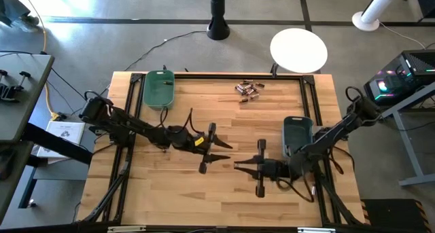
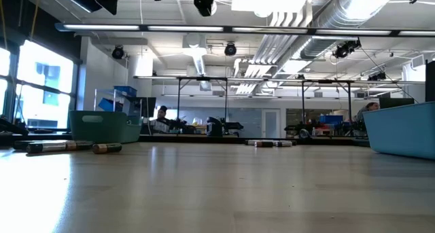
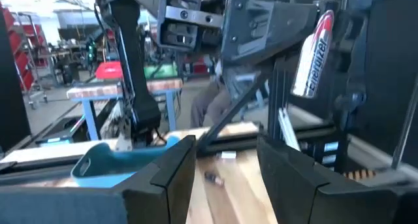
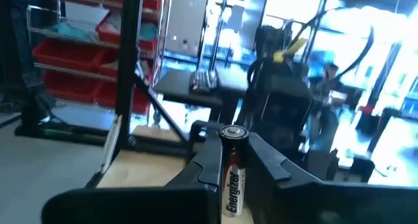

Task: Sort batteries
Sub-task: Put the silver battery into the blue bin

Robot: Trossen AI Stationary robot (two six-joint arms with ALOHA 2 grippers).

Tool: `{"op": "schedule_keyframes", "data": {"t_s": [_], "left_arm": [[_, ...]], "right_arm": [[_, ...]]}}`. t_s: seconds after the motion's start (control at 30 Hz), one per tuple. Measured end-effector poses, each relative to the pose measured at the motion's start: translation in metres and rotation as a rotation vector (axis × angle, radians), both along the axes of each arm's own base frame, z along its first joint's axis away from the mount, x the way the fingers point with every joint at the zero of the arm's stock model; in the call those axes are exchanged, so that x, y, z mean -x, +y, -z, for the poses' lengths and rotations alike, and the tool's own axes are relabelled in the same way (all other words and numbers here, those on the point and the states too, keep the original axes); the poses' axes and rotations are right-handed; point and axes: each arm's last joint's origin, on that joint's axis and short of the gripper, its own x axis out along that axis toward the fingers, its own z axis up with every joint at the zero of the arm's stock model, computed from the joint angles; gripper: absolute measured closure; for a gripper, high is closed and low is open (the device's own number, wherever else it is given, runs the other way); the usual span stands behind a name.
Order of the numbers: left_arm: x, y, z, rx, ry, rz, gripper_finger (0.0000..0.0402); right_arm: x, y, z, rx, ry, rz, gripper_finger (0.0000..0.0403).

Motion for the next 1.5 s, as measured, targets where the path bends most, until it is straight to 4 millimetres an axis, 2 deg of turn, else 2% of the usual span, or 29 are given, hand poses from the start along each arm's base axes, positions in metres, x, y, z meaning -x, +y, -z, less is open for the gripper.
{"op": "schedule_keyframes", "data": {"t_s": [0.23, 0.47, 0.67, 0.83, 1.13, 1.3, 1.5], "left_arm": [[0.001, -0.003, -0.005, 0.056, -0.038, 0.104, 0.0243], [0.001, -0.003, -0.005, 0.091, -0.032, 0.115, 0.0243], [0.000, -0.003, -0.007, 0.093, -0.034, 0.104, 0.0243], [-0.001, -0.001, -0.006, 0.089, -0.020, 0.029, 0.0243], [-0.001, -0.001, -0.006, 0.076, -0.012, 0.025, 0.0245], [-0.001, -0.001, -0.006, 0.076, -0.010, 0.025, 0.0276], [-0.001, -0.001, -0.005, 0.058, -0.005, 0.027, 0.0358]], "right_arm": [[-0.013, -0.020, -0.001, 0.013, -0.009, 0.033, 0.0382], [-0.019, -0.031, 0.000, 0.004, 0.001, 0.066, 0.0382], [-0.020, -0.033, 0.002, -0.048, 0.020, 0.068, 0.0382], [-0.021, -0.029, 0.008, -0.042, 0.043, 0.051, 0.0382], [-0.025, -0.033, 0.012, -0.054, 0.055, 0.061, 0.0382], [-0.026, -0.034, 0.012, -0.054, 0.054, 0.069, 0.0382], [-0.026, -0.035, 0.012, -0.070, 0.054, 0.073, 0.0380]]}}
